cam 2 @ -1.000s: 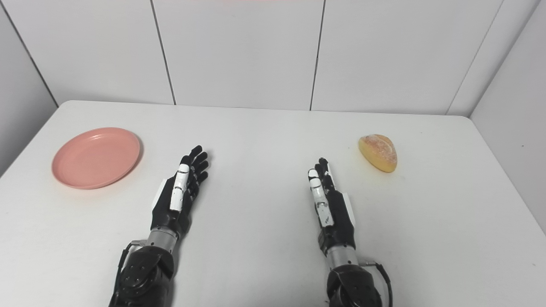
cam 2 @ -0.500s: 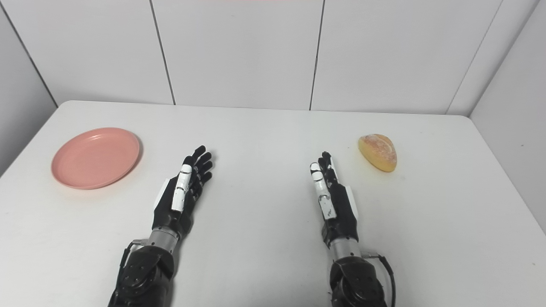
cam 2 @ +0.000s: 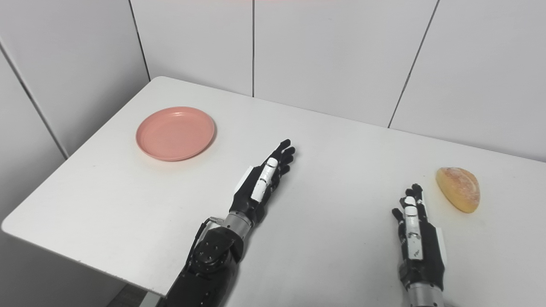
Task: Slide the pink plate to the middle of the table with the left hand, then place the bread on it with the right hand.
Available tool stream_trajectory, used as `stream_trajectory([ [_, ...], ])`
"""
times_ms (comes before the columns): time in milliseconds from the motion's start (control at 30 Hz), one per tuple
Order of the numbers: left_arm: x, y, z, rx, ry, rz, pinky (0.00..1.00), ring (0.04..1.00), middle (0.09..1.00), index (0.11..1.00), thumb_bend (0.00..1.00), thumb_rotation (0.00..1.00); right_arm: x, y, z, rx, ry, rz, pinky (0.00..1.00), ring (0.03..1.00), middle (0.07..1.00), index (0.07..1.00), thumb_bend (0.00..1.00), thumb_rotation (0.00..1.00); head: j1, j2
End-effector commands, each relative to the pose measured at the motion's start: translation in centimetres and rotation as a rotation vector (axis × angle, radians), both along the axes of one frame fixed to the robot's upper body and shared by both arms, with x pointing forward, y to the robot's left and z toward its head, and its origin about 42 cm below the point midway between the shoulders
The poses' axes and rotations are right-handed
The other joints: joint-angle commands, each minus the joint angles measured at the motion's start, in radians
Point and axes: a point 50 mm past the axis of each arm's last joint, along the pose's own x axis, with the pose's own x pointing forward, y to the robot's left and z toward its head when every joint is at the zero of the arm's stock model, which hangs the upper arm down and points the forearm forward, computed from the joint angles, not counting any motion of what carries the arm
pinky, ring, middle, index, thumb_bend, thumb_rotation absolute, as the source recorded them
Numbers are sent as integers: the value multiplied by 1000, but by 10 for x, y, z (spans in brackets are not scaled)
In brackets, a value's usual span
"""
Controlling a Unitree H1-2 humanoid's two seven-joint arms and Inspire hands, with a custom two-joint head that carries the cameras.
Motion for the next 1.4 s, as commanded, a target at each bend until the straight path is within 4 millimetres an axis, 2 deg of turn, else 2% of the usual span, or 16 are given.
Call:
stream_trajectory([
  [0,8,-4,13,-45,-62,66,932,946,926,899,588,922,4,-2,11,8,-81,1,1000,1000,1000,1000,521,899,1,1],
  [67,11,1,18,-33,-69,82,911,926,906,878,569,915,4,-4,11,14,-85,2,1000,1000,1000,1000,533,891,5,-4],
  [133,15,7,24,-10,-77,69,948,957,936,918,584,983,5,-5,10,19,-93,3,1000,1000,1000,1000,535,872,9,-6],
  [267,26,19,40,-42,-120,95,964,969,950,930,611,1000,8,-8,9,28,-102,3,1000,1000,1000,1000,551,860,14,-7],
  [500,43,46,62,-82,-159,162,934,931,907,895,673,982,8,-8,9,28,-105,4,1000,1000,1000,1000,555,870,15,-11],
  [600,49,62,70,-126,-167,195,958,925,894,873,698,959,8,-6,9,33,-104,6,1000,1000,1000,1000,542,860,13,-14],
  [700,54,75,77,-169,-187,234,907,885,866,841,684,934,8,-4,9,31,-106,10,1000,1000,1000,1000,516,862,10,-23],
  [800,59,89,84,-166,-220,281,851,856,845,818,665,981,9,-3,8,31,-108,9,1000,1000,1000,1000,502,855,5,-26],
  [1033,70,131,101,-124,-290,433,779,785,770,745,694,976,9,0,7,34,-96,13,1000,1000,1000,1000,487,863,5,-37],
  [1367,67,193,115,-76,-305,629,763,773,753,731,732,1000,7,1,8,37,-91,8,1000,1000,1000,1000,476,869,7,-39],
])
